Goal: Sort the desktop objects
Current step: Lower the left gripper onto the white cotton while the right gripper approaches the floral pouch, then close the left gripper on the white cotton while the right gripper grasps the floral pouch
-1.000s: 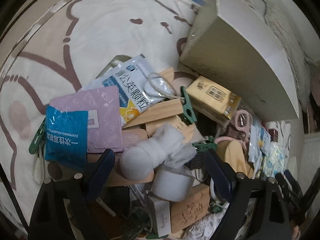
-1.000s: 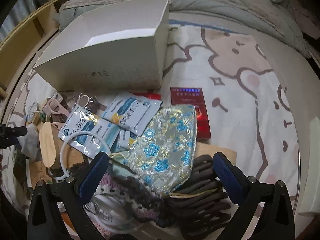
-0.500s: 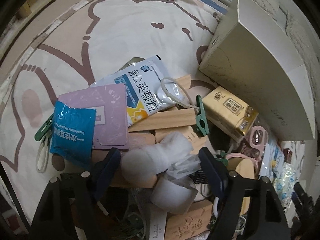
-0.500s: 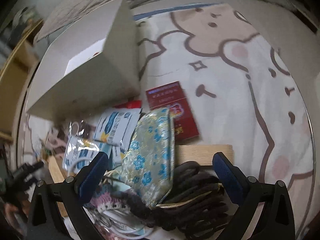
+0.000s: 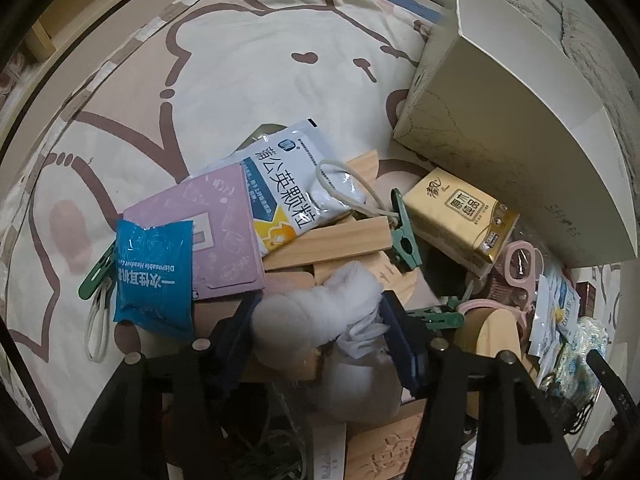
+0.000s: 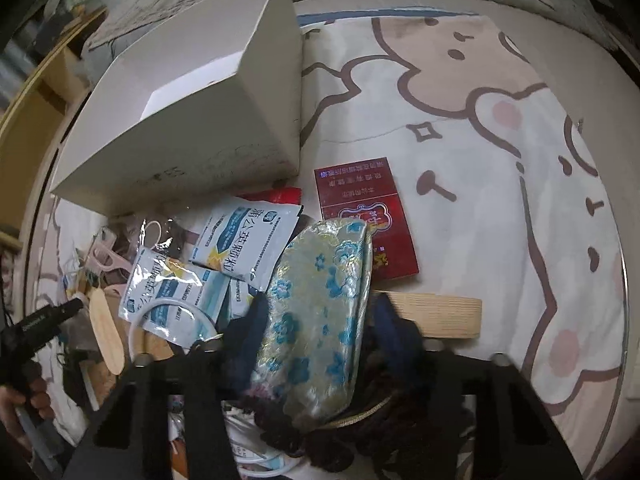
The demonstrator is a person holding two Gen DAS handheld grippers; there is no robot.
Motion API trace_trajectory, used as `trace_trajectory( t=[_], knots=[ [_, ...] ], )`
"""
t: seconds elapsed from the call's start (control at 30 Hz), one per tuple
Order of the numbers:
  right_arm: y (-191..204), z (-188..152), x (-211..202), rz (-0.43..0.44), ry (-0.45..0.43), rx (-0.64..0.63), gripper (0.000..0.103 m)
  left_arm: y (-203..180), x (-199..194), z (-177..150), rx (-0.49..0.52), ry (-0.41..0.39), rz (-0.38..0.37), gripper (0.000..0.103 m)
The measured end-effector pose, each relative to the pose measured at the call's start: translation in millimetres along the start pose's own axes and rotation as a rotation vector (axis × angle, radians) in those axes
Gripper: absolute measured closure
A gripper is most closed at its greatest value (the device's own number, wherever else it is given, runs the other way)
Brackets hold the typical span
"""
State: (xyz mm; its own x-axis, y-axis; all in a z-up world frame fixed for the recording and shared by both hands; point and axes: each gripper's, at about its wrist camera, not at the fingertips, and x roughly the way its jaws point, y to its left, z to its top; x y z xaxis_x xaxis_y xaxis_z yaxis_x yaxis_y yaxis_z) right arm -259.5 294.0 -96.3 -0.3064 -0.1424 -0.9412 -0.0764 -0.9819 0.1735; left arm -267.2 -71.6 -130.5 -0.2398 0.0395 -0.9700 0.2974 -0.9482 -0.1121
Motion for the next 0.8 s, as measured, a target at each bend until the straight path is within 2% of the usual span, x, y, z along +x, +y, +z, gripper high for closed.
trace_trajectory(
  t=[0.07, 0.13, 0.2, 0.33, 0.37, 0.53, 0.8],
  knots=[
    [-1, 0, 0, 0.007, 0.005, 0.003, 0.071, 0, -2, 2, -0.004, 0.004, -0.011, 0.046],
    [-4, 1, -1, 0.036, 0.012, 0.020, 0.087, 3, -3, 2, -0.006, 0.007, -0.022, 0.047],
    [-5, 2, -7, 0.071, -0.005, 0.032, 0.095, 2, -5, 2, -0.003, 0.007, -0.028, 0.049],
    [-1, 7, -19, 0.102, -0.051, 0.027, 0.098, 5, -8, 1, 0.001, 0.006, -0.043, 0.051],
    [0, 7, -21, 0.104, -0.060, 0.026, 0.098, 6, -9, 1, 0.002, 0.006, -0.048, 0.057],
    [4, 11, -35, 0.125, -0.116, 0.017, 0.098, 4, -12, 5, 0.008, 0.001, -0.071, 0.064],
    [13, 13, -59, 0.177, -0.191, 0.010, 0.098, 5, -16, 7, 0.011, -0.010, -0.097, 0.069]
  ],
)
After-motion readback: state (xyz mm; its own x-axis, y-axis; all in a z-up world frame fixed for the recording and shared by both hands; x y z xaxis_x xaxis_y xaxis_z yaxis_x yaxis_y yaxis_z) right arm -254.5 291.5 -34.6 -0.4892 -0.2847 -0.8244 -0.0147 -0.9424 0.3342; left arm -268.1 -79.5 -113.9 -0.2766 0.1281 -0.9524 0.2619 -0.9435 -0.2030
